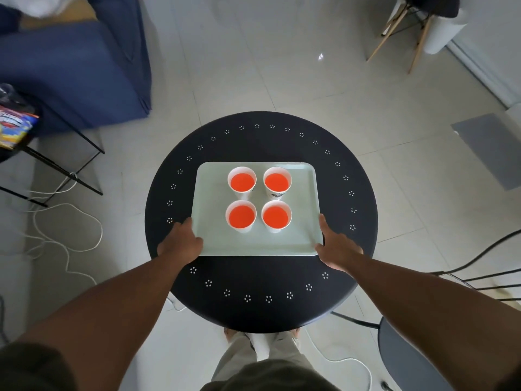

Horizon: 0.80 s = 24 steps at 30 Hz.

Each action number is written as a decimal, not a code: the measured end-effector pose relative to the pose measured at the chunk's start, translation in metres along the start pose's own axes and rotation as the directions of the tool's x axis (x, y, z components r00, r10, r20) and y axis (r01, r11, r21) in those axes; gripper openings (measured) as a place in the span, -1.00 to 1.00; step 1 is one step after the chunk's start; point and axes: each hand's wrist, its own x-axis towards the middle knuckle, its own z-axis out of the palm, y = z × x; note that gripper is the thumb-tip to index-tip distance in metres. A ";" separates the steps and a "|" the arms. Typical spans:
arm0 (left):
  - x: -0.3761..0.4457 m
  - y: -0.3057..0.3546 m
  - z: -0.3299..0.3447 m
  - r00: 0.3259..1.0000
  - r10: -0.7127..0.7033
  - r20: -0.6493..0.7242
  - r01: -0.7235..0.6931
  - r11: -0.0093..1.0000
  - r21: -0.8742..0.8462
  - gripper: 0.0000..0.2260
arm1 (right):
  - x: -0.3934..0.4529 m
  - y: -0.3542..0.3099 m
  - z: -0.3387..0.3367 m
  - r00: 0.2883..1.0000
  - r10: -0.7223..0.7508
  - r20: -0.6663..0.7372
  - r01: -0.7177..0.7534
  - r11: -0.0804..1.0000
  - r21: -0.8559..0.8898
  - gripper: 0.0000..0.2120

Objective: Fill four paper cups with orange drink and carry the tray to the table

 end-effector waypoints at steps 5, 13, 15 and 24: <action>-0.021 0.000 -0.001 1.000 0.020 -0.012 -0.019 0.998 0.059 -0.63 | -0.019 -0.006 0.005 0.998 -0.054 -0.034 0.048 0.985 -0.164 -0.33; -0.046 0.008 -0.005 0.989 0.142 0.043 -0.144 0.988 0.060 -0.62 | -0.039 -0.017 0.004 0.989 -0.125 -0.080 0.110 0.978 -0.175 -0.48; -0.051 0.012 -0.007 0.986 0.163 0.042 -0.166 0.984 0.068 -0.62 | -0.046 -0.019 0.002 0.988 -0.128 -0.090 0.112 0.981 -0.161 -0.51; -0.054 0.017 -0.008 0.978 0.204 0.035 -0.205 0.977 0.065 -0.60 | -0.079 -0.038 -0.019 0.974 -0.126 -0.187 0.122 0.992 -0.028 -0.60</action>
